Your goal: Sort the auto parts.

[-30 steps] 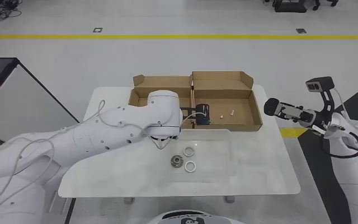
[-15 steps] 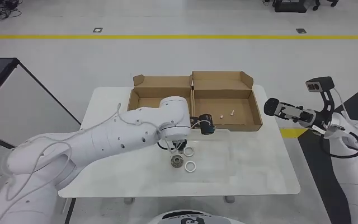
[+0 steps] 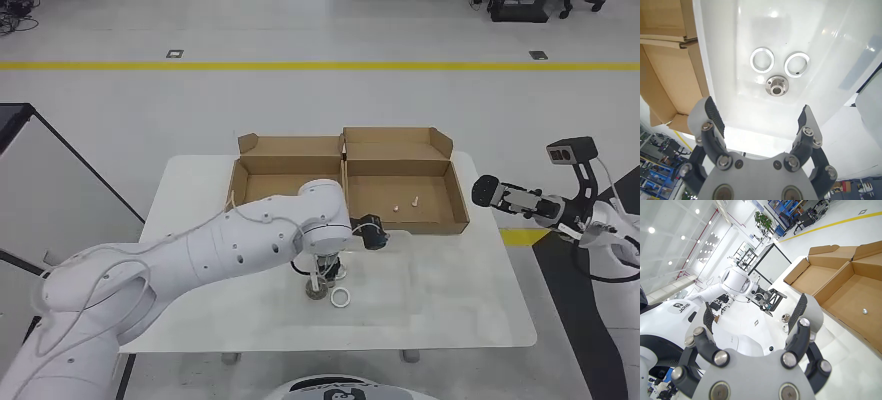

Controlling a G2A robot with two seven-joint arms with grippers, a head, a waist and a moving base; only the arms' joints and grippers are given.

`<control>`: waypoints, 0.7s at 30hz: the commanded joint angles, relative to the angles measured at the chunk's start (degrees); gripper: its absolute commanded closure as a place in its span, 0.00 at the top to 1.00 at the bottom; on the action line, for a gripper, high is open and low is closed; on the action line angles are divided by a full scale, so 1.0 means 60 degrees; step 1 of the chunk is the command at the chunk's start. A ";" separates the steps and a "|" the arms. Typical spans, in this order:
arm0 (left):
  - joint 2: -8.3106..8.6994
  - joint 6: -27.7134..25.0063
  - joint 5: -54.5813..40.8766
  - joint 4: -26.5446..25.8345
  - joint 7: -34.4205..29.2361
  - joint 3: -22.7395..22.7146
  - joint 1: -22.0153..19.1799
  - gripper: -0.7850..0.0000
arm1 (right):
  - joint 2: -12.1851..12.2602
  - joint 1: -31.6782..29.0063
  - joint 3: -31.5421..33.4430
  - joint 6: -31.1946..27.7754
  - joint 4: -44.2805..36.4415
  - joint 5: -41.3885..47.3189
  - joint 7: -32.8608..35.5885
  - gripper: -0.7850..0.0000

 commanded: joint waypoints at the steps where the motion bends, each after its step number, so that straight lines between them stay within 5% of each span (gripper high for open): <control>1: -0.0074 -0.0045 0.0022 0.0167 0.0000 0.0000 0.0131 1.00 | 0.0000 0.0000 0.0000 0.0000 0.0000 0.0000 0.0000 1.00; 21: -0.0448 -0.0287 -0.0336 0.0550 0.0650 -0.0260 0.0557 1.00 | 0.0000 0.0000 0.0000 0.0000 0.0000 0.0000 0.0000 1.00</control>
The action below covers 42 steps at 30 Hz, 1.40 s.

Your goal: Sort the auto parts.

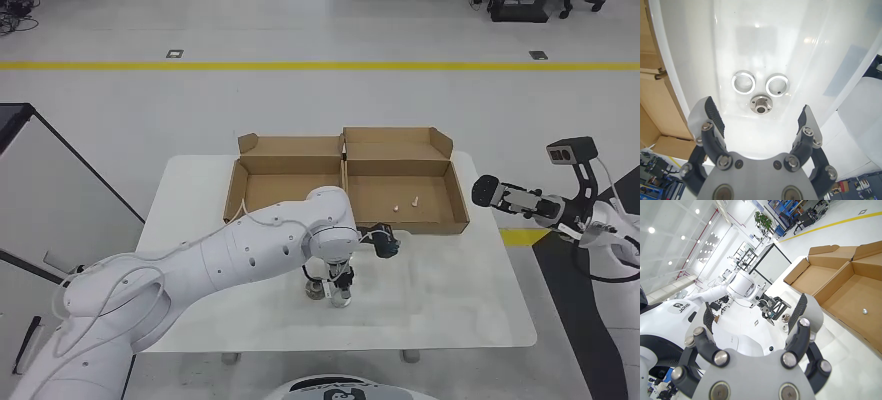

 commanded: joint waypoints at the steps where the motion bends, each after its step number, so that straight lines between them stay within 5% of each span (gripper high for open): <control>1: 0.0000 0.0002 -0.0002 -0.0001 -0.0009 0.0002 -0.0001 1.00 | 0.0000 0.0000 0.0000 0.0000 0.0000 0.0000 0.0000 1.00; 16: -0.0028 0.0050 0.0073 0.0028 0.0338 0.0020 0.0201 1.00 | 0.0000 0.0000 0.0000 0.0000 0.0000 0.0000 0.0000 1.00; 32: -0.1083 0.0007 -0.0743 0.1254 -0.0627 0.0263 -0.0100 1.00 | 0.0000 0.0000 0.0000 0.0000 0.0000 0.0000 0.0000 1.00; 35: -0.1310 -0.0051 -0.0561 0.1604 -0.0659 0.0263 -0.0083 0.74 | 0.0000 0.0000 0.0000 0.0000 0.0000 0.0000 0.0000 1.00; 42: -0.1629 -0.0479 -0.0446 0.2162 -0.0659 0.0263 0.0076 0.50 | 0.0000 0.0000 0.0000 0.0000 0.0000 0.0000 0.0000 1.00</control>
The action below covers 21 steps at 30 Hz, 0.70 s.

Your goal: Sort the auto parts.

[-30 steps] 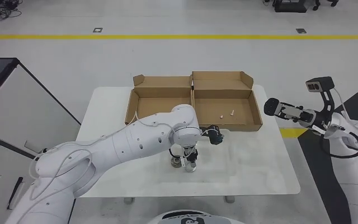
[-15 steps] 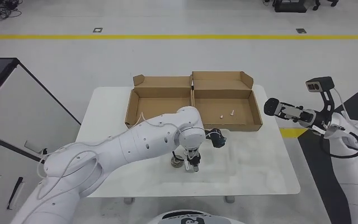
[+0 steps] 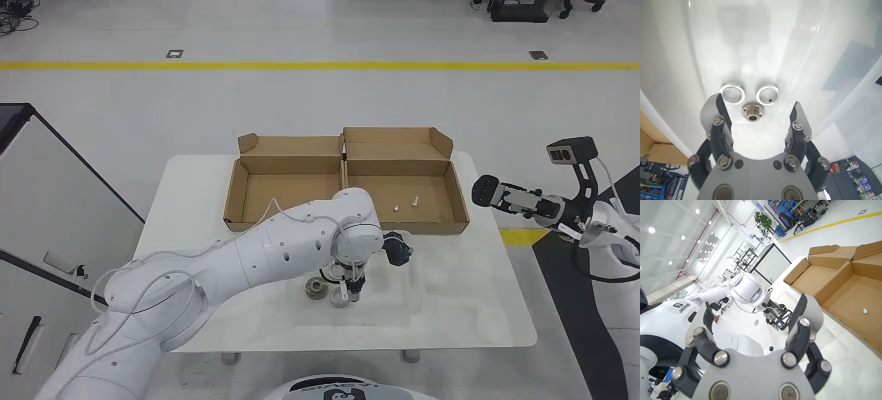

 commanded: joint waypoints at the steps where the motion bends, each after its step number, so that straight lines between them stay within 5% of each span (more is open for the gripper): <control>1: -0.0057 -0.0021 0.0112 0.0106 0.0000 0.0000 0.0083 0.50 | 0.0000 0.0000 0.0000 0.0000 0.0000 0.0000 0.0000 1.00; 6: -0.0084 -0.0021 0.0456 0.0174 0.0000 0.0000 0.0323 0.56 | 0.0000 0.0000 0.0000 0.0000 0.0000 0.0000 0.0000 1.00; 9: -0.0051 -0.0021 0.0548 0.0179 0.0000 0.0000 0.0410 0.49 | 0.0000 0.0000 0.0000 0.0000 0.0000 0.0000 0.0000 1.00; 21: 0.0116 -0.0021 0.0880 0.0236 0.0000 0.0000 0.0772 0.45 | 0.0000 0.0000 0.0000 0.0000 0.0000 0.0000 0.0000 1.00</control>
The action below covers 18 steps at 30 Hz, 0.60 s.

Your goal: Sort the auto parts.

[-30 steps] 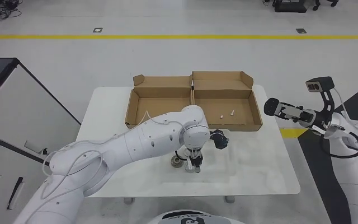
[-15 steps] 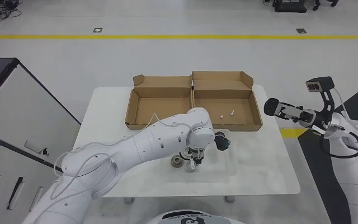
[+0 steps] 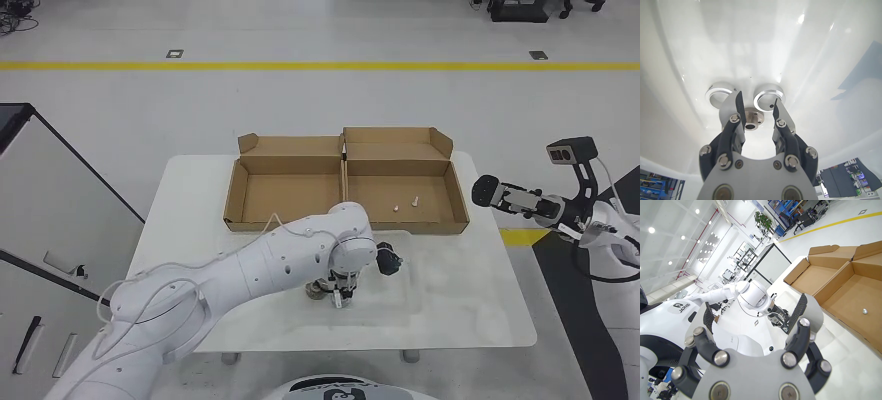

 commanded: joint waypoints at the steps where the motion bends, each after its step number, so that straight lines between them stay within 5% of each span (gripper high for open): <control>1: 0.0027 0.0000 0.0015 -0.0017 0.0000 0.0000 0.0039 0.44 | 0.0000 0.0000 0.0000 0.0000 0.0000 0.0000 0.0000 1.00; 18: 0.0077 0.0000 0.0015 -0.0015 0.0000 0.0000 0.0113 0.42 | 0.0000 0.0000 0.0000 0.0000 0.0000 0.0000 0.0000 1.00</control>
